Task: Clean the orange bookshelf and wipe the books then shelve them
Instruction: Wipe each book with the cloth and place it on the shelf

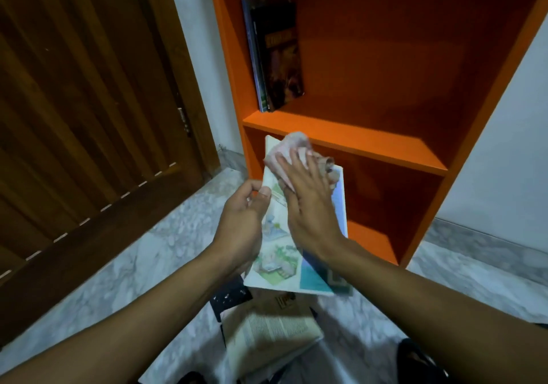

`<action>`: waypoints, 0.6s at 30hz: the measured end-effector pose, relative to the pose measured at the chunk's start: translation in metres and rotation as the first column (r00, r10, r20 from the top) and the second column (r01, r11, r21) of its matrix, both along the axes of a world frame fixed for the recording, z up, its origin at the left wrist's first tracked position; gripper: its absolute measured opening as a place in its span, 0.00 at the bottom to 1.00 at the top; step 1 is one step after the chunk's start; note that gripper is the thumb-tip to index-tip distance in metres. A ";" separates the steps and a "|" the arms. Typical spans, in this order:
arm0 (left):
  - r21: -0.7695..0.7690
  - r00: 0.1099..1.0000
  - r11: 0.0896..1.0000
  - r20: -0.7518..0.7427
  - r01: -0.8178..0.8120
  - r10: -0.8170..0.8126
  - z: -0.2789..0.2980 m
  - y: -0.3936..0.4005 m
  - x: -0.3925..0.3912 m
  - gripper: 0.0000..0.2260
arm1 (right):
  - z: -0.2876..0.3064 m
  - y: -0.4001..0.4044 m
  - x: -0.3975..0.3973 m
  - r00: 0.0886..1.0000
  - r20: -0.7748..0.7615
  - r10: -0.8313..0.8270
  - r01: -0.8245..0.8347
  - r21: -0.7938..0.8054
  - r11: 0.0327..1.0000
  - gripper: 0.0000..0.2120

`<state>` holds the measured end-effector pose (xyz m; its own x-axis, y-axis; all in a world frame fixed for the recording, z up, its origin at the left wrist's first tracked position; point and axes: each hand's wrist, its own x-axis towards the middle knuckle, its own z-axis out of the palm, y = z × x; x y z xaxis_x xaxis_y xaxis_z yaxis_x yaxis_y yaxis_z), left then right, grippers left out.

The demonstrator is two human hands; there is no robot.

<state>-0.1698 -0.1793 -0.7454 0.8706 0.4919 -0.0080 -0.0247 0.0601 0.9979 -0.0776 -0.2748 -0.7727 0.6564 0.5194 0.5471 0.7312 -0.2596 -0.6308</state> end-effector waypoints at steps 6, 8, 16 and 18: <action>-0.342 0.971 0.910 -0.040 -0.236 0.236 0.004 0.028 0.008 0.08 | -0.033 -0.008 -0.030 0.959 0.050 0.279 -0.270 -0.146 0.952 0.23; -0.398 0.960 0.876 -0.053 -0.273 0.275 0.004 0.037 0.006 0.07 | -0.037 -0.015 -0.039 0.922 0.017 0.387 -0.378 -0.175 0.909 0.26; -0.439 0.922 0.821 -0.043 -0.364 0.385 0.007 0.071 -0.003 0.05 | -0.040 -0.037 -0.052 0.791 -0.201 0.578 -0.612 -0.227 0.758 0.15; -0.338 0.909 0.853 -0.021 -0.398 0.416 0.007 0.078 -0.007 0.06 | -0.040 -0.038 -0.049 0.794 -0.255 0.552 -0.607 -0.277 0.745 0.11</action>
<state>-0.1766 -0.1013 -0.7380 0.5967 0.7791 -0.1921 -0.1692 0.3562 0.9190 -0.1269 -0.3123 -0.8126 0.2259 0.9543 0.1957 0.7147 -0.0259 -0.6989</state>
